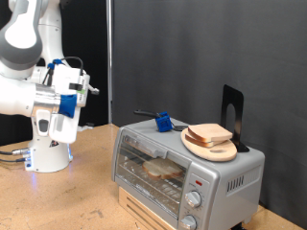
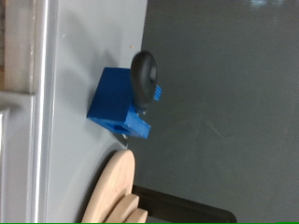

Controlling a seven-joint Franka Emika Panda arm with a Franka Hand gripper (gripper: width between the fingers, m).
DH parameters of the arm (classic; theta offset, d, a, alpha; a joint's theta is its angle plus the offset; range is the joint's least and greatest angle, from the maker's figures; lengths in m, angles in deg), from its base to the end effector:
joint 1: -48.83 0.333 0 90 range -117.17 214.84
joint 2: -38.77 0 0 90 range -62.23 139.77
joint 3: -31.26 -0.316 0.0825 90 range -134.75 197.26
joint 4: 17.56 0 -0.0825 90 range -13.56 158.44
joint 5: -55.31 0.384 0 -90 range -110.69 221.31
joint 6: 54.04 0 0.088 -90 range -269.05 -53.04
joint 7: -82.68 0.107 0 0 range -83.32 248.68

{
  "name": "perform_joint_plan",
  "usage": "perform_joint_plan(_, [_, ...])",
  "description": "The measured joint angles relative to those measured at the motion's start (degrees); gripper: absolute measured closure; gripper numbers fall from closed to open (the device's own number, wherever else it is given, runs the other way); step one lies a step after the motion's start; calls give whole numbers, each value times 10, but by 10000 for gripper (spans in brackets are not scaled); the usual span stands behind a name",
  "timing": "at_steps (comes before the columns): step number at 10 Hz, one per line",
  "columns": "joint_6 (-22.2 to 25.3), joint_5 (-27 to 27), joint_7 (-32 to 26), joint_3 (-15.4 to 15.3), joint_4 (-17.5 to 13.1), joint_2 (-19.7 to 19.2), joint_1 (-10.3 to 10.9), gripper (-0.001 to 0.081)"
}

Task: Make a piece of toast with the oven

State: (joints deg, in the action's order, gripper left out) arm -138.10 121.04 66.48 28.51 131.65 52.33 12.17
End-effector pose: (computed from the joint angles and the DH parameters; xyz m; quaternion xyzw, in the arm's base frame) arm 0.3517 -0.1098 0.3535 -0.7211 0.3015 0.1155 0.6130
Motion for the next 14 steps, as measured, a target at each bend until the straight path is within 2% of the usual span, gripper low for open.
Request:
perform_joint_plan(2, [-8, 14, -3, 1, -44, -59, -1, 6])
perform_joint_plan(6, [-116, 126, -51, -21, -93, -132, 6, 6])
perform_joint_plan(7, [-132, 140, -57, -26, -106, -150, 8, 6])
perform_joint_plan(8, [-128, 137, -57, -26, -105, -150, 8, 6])
perform_joint_plan(9, [-100, 115, -50, -24, -108, -153, 6, 6])
perform_joint_plan(10, [-73, 89, -40, -23, -120, -165, 4, 6])
perform_joint_plan(11, [-69, 80, -33, -27, -137, -188, 6, 6])
perform_joint_plan(14, [-138, 67, -5, -48, -187, -252, 29, 6])
